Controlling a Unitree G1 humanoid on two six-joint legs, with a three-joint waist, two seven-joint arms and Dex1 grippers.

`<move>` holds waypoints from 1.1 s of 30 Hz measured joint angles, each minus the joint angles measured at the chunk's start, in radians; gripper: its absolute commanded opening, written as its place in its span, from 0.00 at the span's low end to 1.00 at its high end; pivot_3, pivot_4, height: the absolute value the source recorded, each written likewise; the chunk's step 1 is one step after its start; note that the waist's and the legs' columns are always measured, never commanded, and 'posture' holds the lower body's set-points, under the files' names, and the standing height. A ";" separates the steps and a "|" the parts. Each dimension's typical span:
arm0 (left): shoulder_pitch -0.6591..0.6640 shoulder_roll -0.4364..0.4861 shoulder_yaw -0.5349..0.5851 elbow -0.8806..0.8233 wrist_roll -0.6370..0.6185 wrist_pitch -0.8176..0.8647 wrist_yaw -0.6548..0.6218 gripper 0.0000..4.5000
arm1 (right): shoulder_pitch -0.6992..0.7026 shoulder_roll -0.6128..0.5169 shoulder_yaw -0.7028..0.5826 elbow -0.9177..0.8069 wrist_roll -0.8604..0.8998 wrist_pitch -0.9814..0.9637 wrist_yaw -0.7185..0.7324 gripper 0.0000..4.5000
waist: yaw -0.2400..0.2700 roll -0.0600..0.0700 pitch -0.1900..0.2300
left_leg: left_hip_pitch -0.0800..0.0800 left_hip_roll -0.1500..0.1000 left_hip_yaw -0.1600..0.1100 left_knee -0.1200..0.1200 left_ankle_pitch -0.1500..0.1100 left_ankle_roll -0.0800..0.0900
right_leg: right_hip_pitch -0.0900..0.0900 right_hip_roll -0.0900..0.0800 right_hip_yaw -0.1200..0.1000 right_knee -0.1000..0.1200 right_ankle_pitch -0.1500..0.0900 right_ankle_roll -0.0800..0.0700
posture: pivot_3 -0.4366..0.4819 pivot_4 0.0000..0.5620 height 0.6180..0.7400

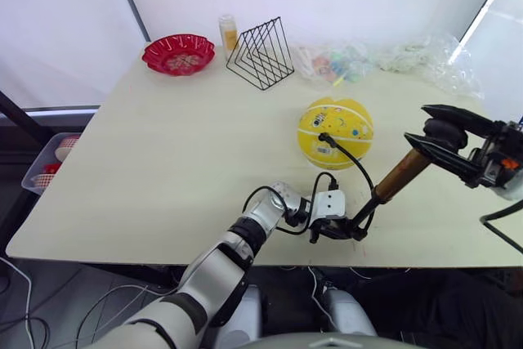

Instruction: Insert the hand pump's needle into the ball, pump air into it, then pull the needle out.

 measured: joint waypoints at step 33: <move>0.011 0.017 -0.002 0.000 0.000 0.000 0.006 0.24 | 0.177 0.319 0.424 0.208 -0.517 -0.406 0.011 0.43 | -0.018 -0.007 -0.014 | 0.003 0.001 -0.001 -0.001 0.000 0.000 | 0.001 0.001 0.000 0.000 0.000 0.000 | 0.48 0.27 1.00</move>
